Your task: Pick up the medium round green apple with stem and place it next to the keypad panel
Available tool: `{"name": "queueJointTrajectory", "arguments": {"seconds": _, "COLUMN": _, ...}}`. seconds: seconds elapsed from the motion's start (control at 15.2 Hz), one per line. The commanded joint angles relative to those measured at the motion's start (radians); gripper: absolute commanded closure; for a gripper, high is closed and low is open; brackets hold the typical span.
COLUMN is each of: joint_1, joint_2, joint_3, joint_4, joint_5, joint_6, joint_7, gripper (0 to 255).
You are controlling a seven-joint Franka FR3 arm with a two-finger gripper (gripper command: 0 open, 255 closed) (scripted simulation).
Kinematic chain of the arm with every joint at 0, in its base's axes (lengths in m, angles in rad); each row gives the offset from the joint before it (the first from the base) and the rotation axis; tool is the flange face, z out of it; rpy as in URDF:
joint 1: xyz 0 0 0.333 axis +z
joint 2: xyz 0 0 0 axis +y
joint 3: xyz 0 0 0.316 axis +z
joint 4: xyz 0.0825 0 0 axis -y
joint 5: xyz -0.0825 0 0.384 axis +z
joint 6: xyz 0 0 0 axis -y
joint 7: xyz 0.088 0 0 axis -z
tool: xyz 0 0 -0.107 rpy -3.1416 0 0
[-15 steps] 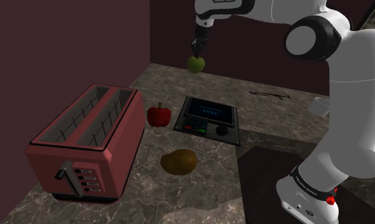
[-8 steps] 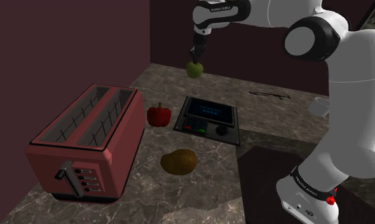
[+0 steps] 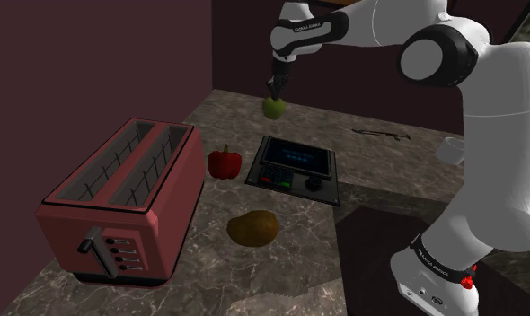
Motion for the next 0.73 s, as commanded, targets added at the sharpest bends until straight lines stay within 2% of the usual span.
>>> {"name": "queueJointTrajectory", "arguments": {"seconds": 0.0, "joint_1": 0.000, "joint_2": 0.006, "joint_3": 0.001, "joint_4": -0.017, "joint_5": 0.002, "joint_6": 0.024, "joint_7": -0.001, "gripper": 255}}
{"name": "queueJointTrajectory", "arguments": {"seconds": 0.59, "joint_1": 0.000, "joint_2": 0.009, "joint_3": 0.002, "joint_4": -0.025, "joint_5": 0.003, "joint_6": 0.035, "joint_7": -0.001, "gripper": 255}}
{"name": "queueJointTrajectory", "arguments": {"seconds": 0.66, "joint_1": 0.000, "joint_2": 0.009, "joint_3": 0.002, "joint_4": -0.025, "joint_5": 0.003, "joint_6": 0.035, "joint_7": -0.001, "gripper": 0}}
